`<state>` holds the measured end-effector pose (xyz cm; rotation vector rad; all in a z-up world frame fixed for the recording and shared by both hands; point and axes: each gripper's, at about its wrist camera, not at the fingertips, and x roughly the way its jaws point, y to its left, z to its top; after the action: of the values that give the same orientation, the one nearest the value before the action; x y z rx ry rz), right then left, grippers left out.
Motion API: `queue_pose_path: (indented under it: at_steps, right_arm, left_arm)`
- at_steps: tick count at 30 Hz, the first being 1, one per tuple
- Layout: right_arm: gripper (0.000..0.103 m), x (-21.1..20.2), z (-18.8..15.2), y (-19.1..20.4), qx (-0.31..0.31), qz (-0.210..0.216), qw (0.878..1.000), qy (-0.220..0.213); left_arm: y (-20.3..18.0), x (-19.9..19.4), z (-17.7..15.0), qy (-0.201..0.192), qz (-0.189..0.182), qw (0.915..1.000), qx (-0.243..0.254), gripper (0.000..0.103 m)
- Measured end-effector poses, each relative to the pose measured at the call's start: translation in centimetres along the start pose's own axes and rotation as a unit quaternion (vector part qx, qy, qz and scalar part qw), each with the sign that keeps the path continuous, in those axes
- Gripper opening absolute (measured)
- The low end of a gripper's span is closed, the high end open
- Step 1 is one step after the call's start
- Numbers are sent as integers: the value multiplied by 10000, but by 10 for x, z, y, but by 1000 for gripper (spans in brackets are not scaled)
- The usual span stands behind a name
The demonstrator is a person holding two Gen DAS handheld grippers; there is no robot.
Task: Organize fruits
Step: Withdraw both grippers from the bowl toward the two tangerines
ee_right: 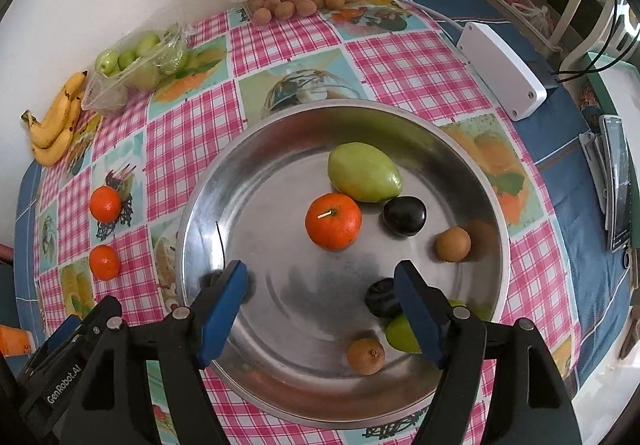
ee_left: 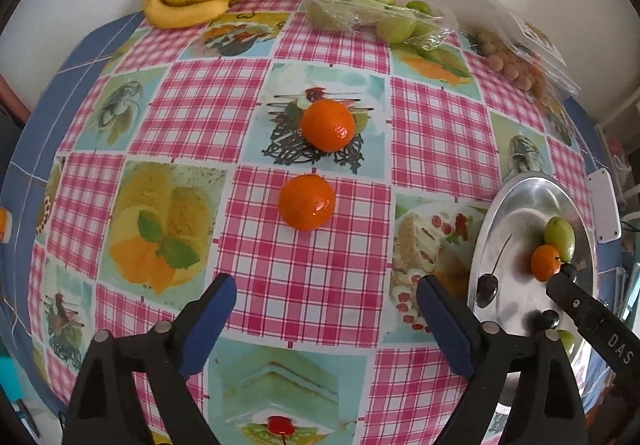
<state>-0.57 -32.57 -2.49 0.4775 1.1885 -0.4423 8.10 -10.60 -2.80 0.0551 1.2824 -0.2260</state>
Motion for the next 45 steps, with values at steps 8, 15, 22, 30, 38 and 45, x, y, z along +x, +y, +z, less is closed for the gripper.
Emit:
queue_pose_path:
  at_steps: [8, 15, 22, 30, 38, 45]
  right_arm:
    - [87, 1, 0, 1, -4, -32, 10000, 19]
    - [89, 1, -1, 1, -3, -36, 10000, 15]
    - [99, 2, -2, 5, -163, -24, 9999, -26]
    - [99, 0, -1, 10, -233, -25, 9997, -31]
    - [99, -7, -2, 33, -466, 72, 9988, -98]
    - [99, -8, -7, 62, -702, 156, 9973, -121]
  left_arm:
    - [7, 2, -1, -81, 79, 9998, -174, 103]
    - [10, 1, 0, -131, 197, 9996, -141, 103]
    - [8, 1, 0, -99, 196, 9997, -93, 103]
    - [11, -6, 2, -259, 359, 9990, -30, 103]
    - [39, -14, 10, -373, 397, 9977, -395, 103]
    - [65, -23, 15, -600, 823, 9935, -516, 103]
